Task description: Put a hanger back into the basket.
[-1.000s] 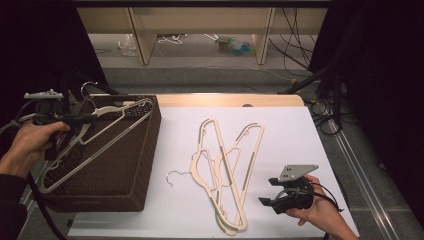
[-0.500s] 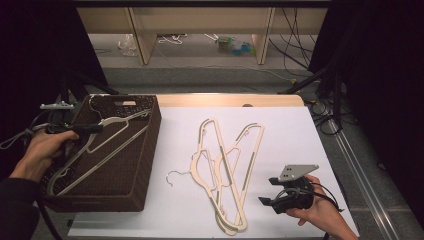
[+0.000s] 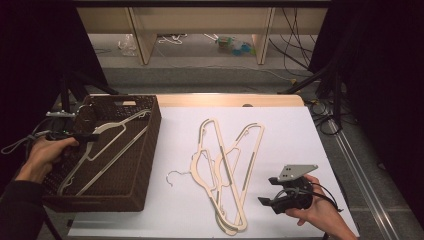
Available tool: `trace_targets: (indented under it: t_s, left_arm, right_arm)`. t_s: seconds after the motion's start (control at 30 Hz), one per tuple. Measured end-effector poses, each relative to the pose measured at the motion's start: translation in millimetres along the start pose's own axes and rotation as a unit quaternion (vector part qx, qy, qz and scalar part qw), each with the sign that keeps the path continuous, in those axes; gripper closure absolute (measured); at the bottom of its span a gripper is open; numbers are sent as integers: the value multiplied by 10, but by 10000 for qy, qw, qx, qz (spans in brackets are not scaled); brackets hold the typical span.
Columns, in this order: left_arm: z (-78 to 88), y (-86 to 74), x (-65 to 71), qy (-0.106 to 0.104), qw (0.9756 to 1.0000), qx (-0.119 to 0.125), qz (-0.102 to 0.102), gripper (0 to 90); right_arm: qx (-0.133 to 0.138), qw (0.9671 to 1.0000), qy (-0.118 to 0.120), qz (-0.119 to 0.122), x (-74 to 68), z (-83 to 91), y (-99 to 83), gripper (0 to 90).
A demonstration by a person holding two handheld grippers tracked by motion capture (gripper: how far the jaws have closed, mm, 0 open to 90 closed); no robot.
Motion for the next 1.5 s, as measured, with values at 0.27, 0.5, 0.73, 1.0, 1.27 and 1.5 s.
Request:
trace_targets:
  t_s: [0.27,0.5,0.73,1.0,1.27,1.5]
  left_arm:
    - [-38,-12,-15,461,9989,32,112,694]
    - [120,-19,63,806,9961,191,306,465]
    - [383,-77,536,568,9948,848,-62,357]
    - [723,-277,1411,-228,9834,1684,-632,275]
    - [314,-518,2142,-1081,9779,1563,-869,255]
    - [53,-599,2593,-1295,9701,1638,-1235,235]
  right_arm:
    - [9,10000,-6,29,-1,2,1,268]
    - [-2,10000,2,39,-4,9,6,269]
    - [64,10000,-25,-45,-2,12,15,267]
    - [139,9998,-93,-107,-112,-11,95,235]
    - [89,9997,-187,-152,-274,-144,210,237]
    - [-169,9992,-201,-311,-295,-341,266,264]
Point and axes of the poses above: each handheld gripper's, and its own axes: z roughly backward along the jaws, y roughly out of its top, x roughly to its right, the point moved 1 cm from there along -z, roughly forward along the jaws, and after that the axes turned 6 degrees about -x, right-handed, at the moved point
